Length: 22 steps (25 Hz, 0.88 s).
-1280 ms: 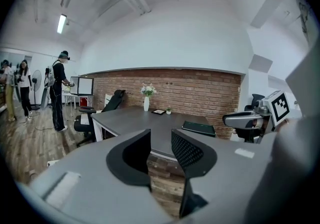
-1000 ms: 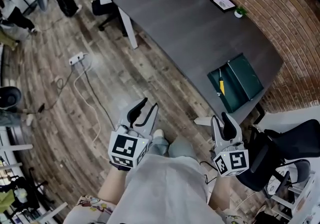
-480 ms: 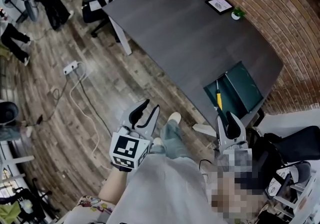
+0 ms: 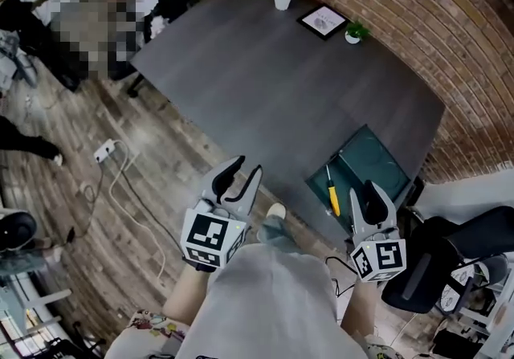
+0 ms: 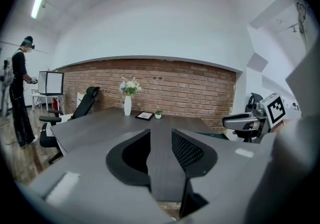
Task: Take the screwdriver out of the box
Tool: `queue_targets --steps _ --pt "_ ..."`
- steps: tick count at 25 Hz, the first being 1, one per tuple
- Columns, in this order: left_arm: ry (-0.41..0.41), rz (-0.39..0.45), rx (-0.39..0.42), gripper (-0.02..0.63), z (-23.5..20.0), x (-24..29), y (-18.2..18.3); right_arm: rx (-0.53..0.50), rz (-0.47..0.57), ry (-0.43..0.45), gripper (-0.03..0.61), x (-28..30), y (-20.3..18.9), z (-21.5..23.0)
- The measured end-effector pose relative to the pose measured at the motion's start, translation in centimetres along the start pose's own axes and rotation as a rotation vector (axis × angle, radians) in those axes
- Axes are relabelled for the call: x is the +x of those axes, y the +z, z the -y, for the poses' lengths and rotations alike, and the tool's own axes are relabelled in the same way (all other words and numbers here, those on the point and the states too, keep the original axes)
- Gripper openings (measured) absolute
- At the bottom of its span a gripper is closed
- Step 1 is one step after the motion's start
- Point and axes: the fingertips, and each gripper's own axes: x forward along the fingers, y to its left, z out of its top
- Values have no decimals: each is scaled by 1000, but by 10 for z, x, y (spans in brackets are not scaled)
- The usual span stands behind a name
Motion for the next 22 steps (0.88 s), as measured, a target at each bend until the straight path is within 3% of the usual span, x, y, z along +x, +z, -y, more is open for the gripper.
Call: queue_targets --steps 15,22 --pt "-154 -43 75 164 40 100 33 94 18 -107 175 1 5 78" --pt "-268 -80 123 169 60 127 40 158 30 -202 176 -13 1 84"
